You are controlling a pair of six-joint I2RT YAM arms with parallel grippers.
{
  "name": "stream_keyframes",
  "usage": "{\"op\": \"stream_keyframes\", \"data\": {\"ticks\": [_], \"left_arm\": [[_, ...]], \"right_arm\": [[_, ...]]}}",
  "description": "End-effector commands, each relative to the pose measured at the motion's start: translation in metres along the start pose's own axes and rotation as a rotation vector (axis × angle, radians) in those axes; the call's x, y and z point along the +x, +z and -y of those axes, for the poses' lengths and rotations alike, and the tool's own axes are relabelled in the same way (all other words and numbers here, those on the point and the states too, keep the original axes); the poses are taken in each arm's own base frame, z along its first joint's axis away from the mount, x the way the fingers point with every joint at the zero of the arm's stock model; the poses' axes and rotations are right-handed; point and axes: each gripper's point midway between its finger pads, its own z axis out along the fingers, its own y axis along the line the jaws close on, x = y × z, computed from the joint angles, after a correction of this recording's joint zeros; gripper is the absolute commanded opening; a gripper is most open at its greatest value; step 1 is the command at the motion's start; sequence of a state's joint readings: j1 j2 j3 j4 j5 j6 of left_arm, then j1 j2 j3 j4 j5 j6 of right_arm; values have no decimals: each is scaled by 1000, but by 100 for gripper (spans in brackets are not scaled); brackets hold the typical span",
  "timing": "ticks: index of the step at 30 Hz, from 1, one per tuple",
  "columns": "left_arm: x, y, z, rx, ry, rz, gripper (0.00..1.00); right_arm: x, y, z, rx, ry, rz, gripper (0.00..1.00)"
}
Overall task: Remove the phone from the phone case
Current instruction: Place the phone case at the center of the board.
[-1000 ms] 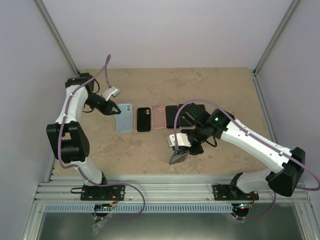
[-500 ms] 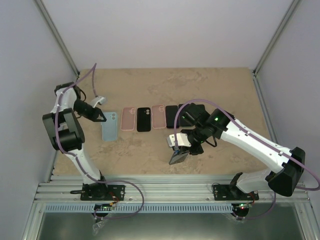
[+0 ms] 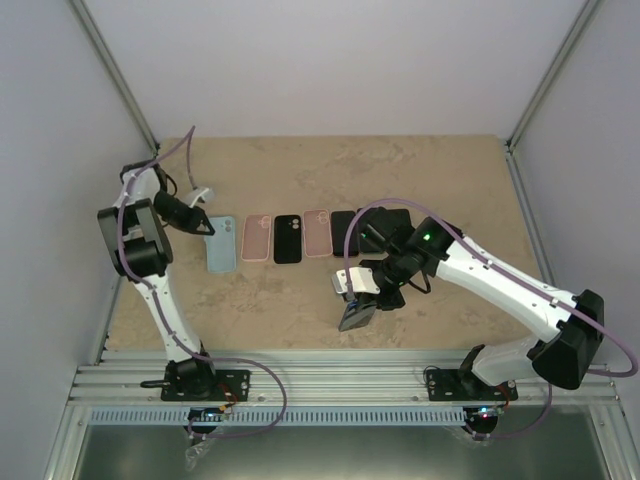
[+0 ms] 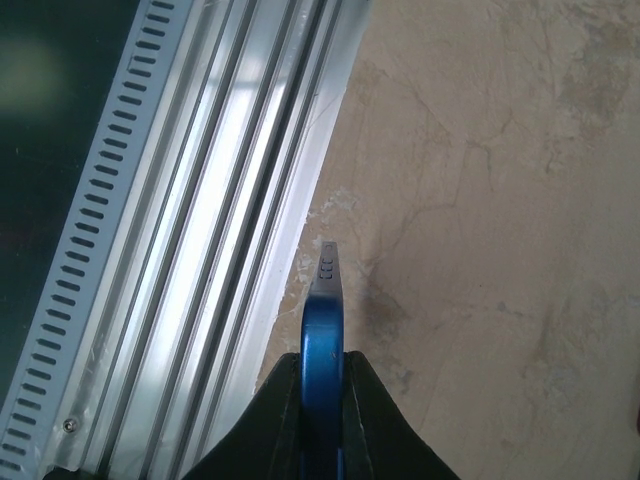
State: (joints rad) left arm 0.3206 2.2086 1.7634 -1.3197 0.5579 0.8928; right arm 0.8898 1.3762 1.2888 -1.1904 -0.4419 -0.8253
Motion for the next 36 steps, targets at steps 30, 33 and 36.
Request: {"op": "stream_keyframes", "data": {"ticks": [30,33,36], "left_arm": [[-41,40,-57,-243,24,32,33],[-42,37,-60,-287,28,35,46],[-44,31,-59,-326,31,40,50]], "right_arm": [[-6,1,-2,-29,6,23,1],[-6,1,-2,-29,5,24,0],[-7,0,-3,-28,3,26,1]]}}
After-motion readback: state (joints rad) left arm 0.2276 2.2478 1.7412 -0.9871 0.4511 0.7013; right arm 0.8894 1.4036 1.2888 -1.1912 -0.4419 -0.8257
